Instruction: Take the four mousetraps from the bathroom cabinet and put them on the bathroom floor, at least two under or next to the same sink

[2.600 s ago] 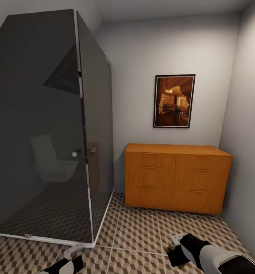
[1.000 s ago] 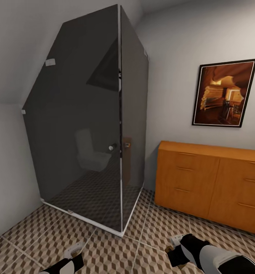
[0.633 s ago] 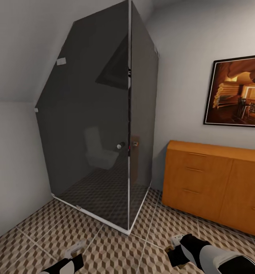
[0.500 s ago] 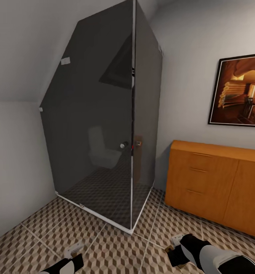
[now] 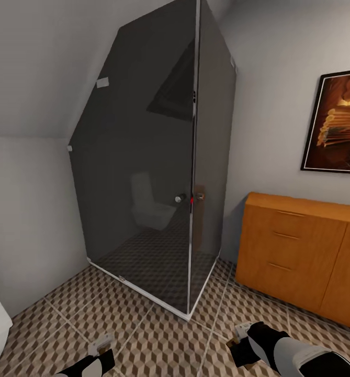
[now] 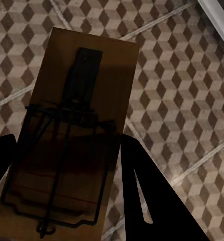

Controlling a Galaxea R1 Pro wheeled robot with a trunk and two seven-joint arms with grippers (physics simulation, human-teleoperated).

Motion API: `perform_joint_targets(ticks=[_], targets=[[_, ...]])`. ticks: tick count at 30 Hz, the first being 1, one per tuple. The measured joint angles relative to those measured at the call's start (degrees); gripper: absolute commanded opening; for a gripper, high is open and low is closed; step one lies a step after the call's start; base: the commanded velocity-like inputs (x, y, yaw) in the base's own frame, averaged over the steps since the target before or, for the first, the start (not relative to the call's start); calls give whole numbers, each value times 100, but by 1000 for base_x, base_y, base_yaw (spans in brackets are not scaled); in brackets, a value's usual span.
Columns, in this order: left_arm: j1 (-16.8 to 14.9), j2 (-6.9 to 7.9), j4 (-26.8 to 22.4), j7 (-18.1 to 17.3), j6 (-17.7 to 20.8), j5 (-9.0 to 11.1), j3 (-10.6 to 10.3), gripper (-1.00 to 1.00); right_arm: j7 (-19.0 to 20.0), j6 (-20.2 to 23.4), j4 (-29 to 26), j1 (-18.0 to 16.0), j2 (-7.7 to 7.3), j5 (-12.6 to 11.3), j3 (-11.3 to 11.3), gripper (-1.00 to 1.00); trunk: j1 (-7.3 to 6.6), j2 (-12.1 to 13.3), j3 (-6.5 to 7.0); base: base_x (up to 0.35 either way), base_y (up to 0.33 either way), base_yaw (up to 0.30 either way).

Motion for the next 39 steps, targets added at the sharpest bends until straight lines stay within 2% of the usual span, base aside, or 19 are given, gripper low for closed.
perform_joint_targets(ticks=[34, 36, 39], targets=[[0, 22, 0, 2, 9, 9, 0, -100, -48, -35, 1, 0, 1, 1, -7, -100, 0, 0, -1, 0, 0, 262], [0, 43, 0, 6, 15, 14, 0, -100, -49, -35, 2, 0, 1, 1, -7, -100, 0, 0, -1, 0, 0, 273], [0, 154, 3, 10, 24, 17, 0, -100, -49, -35, 2, 0, -2, 1, -7, -100, 0, 0, -1, 0, 0, 273]])
